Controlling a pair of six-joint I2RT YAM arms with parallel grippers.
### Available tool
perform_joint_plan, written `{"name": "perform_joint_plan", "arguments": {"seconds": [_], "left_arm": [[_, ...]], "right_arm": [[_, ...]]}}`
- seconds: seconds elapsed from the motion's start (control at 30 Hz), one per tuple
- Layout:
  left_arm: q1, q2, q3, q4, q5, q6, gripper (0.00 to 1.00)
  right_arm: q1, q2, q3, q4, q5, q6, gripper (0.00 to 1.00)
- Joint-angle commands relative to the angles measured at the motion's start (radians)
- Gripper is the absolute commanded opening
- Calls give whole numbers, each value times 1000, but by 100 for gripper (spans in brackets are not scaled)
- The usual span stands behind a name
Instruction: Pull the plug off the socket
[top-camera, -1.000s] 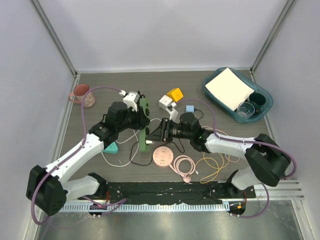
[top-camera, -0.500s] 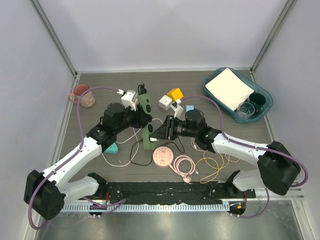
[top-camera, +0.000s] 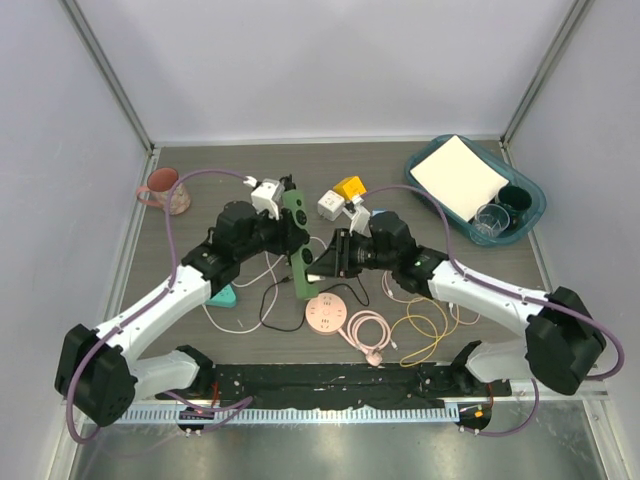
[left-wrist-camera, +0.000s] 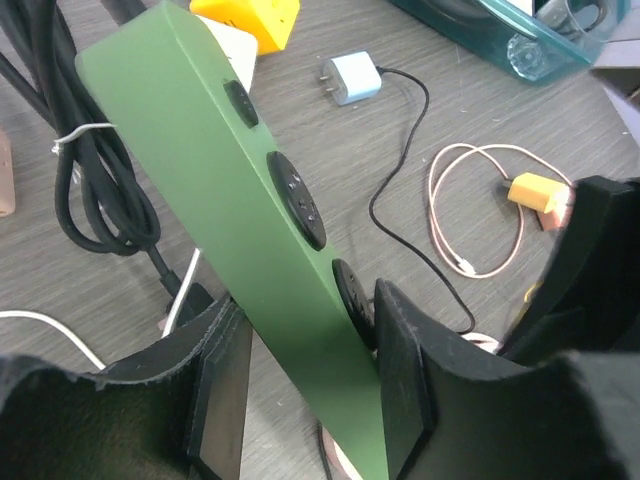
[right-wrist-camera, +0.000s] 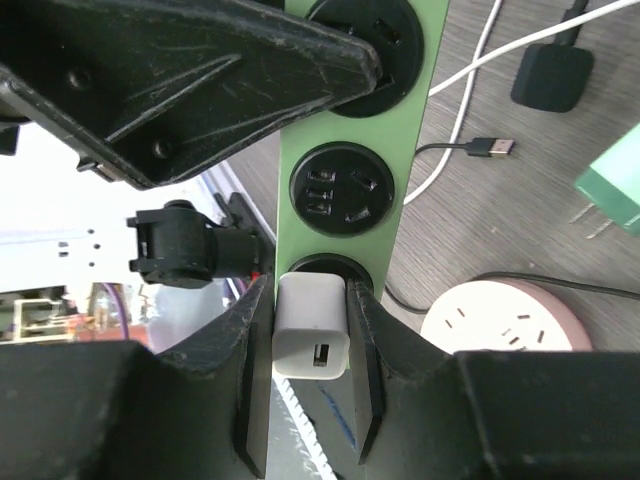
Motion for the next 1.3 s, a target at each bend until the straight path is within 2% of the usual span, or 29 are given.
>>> {"name": "perform_joint_plan", "arguments": {"seconds": [0.0,0.13,0.27,0.53,0.57,0.6,0.67,0.7,0.8,1.07,1.27], "left_arm": [[75,4,-2,-145,-241,298,0],[76,-28,-35,-98,-205,312,0],[76,-28,-15,-102,-218,306,0],[93,-26,24,-127,-326,271,0],[104,-22,31,-131,-347,251,0],[105,-14,40,-140,-375,226,2],[121,18,74,-180,-447,127,13],[127,30,86,-209,-448,98,28],[156,73,120,-251,-420,27,47],[211,181,160,-243,-317,-42,47],[217,317,192,-237,-309,-65,45]], "right_arm": [[-23,-153,110,-255,48,-175,1],[-27,-135,127,-216,-52,-162,1],[-25,-94,137,-188,-67,-146,1],[-27,-117,140,-214,47,-171,1],[-27,-115,139,-220,125,-187,1],[-28,-114,137,-226,165,-197,1],[-42,-77,137,-232,225,-229,1],[-46,-57,145,-234,254,-236,1],[-71,61,197,-234,261,-264,1],[-111,276,309,-212,316,-309,1],[-163,373,275,-174,313,-312,5]]}}
